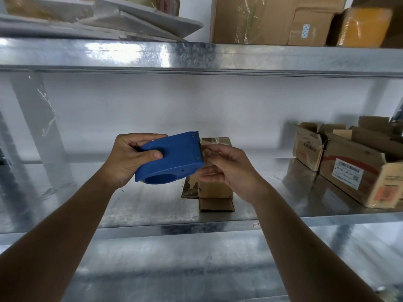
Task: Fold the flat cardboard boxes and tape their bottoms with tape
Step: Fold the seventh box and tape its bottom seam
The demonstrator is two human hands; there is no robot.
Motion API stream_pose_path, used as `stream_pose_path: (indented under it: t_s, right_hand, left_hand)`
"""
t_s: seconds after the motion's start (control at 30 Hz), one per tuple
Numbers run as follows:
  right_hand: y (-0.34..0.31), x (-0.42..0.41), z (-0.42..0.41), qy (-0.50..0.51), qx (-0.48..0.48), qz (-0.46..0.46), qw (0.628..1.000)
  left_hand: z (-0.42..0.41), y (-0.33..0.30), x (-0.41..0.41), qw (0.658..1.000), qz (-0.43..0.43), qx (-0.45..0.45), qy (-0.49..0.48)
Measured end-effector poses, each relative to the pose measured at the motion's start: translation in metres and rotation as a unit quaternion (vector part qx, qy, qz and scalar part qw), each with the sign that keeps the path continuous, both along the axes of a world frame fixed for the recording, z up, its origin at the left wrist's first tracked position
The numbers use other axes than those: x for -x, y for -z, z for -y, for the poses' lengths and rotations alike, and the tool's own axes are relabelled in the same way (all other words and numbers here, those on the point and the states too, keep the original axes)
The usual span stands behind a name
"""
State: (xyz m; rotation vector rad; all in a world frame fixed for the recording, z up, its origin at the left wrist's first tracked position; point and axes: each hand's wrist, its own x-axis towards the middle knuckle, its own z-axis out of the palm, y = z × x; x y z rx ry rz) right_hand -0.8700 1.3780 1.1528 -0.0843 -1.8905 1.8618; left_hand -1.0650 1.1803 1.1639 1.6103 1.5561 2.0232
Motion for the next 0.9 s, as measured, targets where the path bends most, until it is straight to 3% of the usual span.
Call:
stream_pose_path:
  t_s: [0.17,0.37,0.53,0.73,0.9]
  right_hand:
    - [0.002,-0.008,-0.004,0.011,-0.029,0.000,1.000]
    - [-0.001,-0.020,-0.002,0.011,0.011,0.033,0.999]
    - [0.002,-0.026,-0.005,0.026,-0.035,0.036,0.998]
    - [0.001,-0.014,-0.014,0.199,-0.133,0.032,0.970]
    - [-0.008,-0.012,-0.019,0.313,-0.139,0.040,0.939]
  left_hand:
    - [-0.002,-0.001,-0.001,0.999,-0.022,0.024,-0.013]
    - [-0.007,-0.006,-0.008,0.999,-0.014,0.031,0.021]
    - [-0.014,-0.005,-0.009,0.999,-0.035,0.036,0.016]
    - [-0.022,-0.011,-0.021,0.995,-0.085,0.041,0.019]
    - [-0.028,-0.026,-0.022,0.987,-0.152,0.052,-0.003]
